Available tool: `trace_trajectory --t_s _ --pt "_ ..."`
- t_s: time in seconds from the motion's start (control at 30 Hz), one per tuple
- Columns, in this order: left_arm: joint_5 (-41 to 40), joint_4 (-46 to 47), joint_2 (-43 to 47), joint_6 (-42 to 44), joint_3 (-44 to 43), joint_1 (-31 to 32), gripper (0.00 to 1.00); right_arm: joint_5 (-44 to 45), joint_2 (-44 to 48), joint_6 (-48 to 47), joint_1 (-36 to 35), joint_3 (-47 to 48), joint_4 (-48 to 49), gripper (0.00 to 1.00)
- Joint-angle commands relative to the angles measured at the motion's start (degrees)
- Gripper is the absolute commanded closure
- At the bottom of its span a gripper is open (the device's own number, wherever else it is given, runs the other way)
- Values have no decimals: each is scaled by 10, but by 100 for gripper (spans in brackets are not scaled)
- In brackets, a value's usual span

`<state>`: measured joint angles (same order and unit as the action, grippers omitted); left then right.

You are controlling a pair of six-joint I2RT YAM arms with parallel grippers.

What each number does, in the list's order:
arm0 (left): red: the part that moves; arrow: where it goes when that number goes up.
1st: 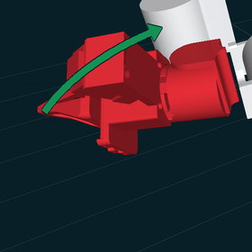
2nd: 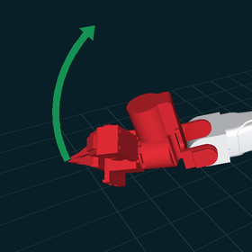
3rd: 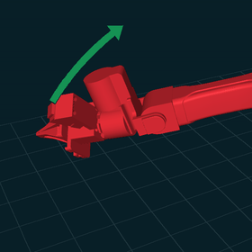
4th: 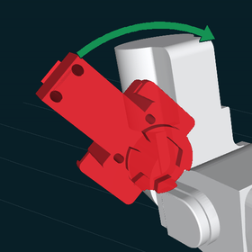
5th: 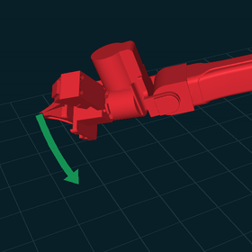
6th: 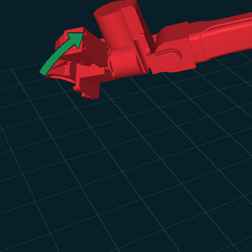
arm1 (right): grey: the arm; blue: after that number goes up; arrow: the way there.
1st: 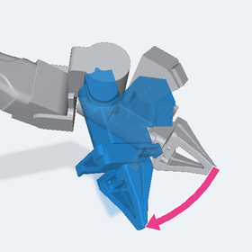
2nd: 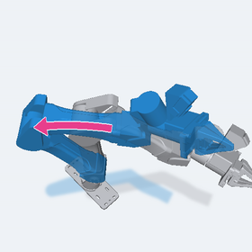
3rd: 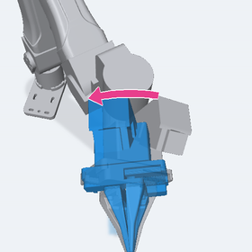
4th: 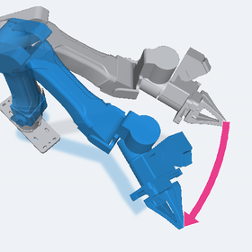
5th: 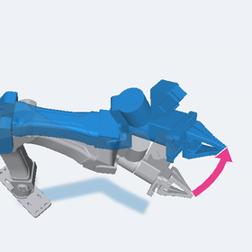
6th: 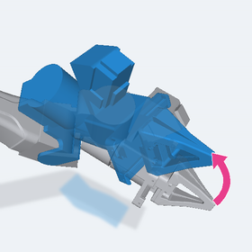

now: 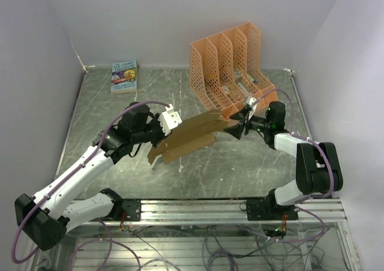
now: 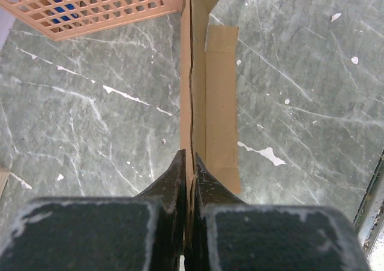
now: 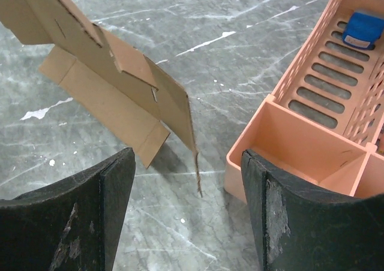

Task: Fold the paper box

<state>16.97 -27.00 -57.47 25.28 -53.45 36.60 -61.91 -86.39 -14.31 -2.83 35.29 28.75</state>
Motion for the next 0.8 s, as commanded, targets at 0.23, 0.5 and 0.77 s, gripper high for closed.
trace_trajectory --t_s 0.23,0.5,0.77 --pt "17 -8 11 -2 7 17 93 60 -2 -84 -32 22 -99 40" --pt "22 -5 13 -6 5 18 93 106 -8 -112 -54 44 -154 78" --pt "46 -16 3 -46 -11 20 93 175 26 -65 -91 23 -70 100"
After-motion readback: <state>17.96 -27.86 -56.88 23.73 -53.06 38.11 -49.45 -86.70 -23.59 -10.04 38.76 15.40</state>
